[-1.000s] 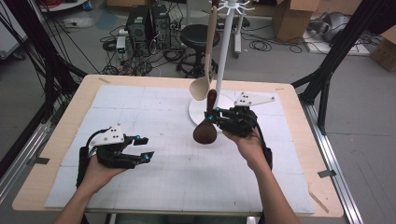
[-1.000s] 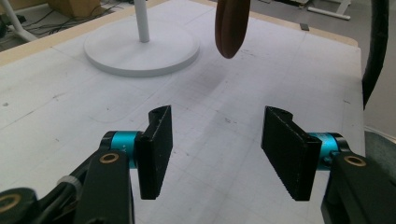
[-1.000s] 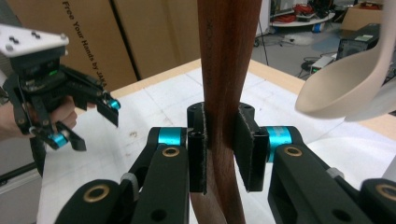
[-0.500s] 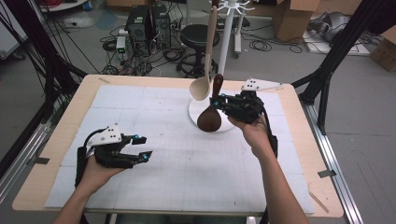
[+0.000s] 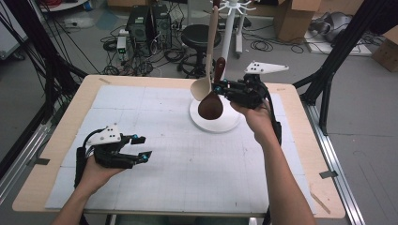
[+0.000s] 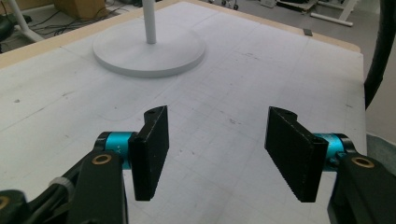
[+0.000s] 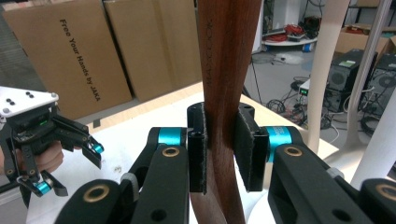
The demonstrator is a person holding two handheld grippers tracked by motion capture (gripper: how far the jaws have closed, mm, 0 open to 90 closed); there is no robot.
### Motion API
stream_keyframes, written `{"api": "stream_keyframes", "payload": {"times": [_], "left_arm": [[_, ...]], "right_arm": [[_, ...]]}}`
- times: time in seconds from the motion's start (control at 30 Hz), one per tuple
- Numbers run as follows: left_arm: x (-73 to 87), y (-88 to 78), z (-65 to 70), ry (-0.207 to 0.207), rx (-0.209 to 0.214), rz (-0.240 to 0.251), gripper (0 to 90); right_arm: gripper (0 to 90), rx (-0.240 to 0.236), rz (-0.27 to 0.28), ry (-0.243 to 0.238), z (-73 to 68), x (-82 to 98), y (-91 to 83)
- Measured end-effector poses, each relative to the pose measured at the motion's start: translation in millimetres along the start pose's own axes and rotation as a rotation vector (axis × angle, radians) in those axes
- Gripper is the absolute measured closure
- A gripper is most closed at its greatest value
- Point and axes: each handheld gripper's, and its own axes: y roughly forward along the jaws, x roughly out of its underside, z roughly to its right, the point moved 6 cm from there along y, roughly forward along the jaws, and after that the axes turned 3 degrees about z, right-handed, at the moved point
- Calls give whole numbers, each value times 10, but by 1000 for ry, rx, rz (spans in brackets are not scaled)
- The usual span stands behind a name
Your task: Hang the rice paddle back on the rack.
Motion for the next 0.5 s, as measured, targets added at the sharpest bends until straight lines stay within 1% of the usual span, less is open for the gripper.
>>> {"api": "stream_keyframes", "payload": {"times": [0.13, 0.3, 0.37, 0.5], "left_arm": [[4, 7, -23, -1, -12, -3, 371], [0, -4, -66, -18, -29, 4, 343], [-1, -5, -78, -20, -35, 3, 335], [3, -1, -91, -27, -47, 1, 302]], "right_arm": [[767, -1, 8, 0, 31, -71, 8], [767, 1, 12, -2, 70, -144, 21], [767, -3, 7, -6, 88, -166, 31], [767, 5, 0, -3, 138, -215, 36]]}}
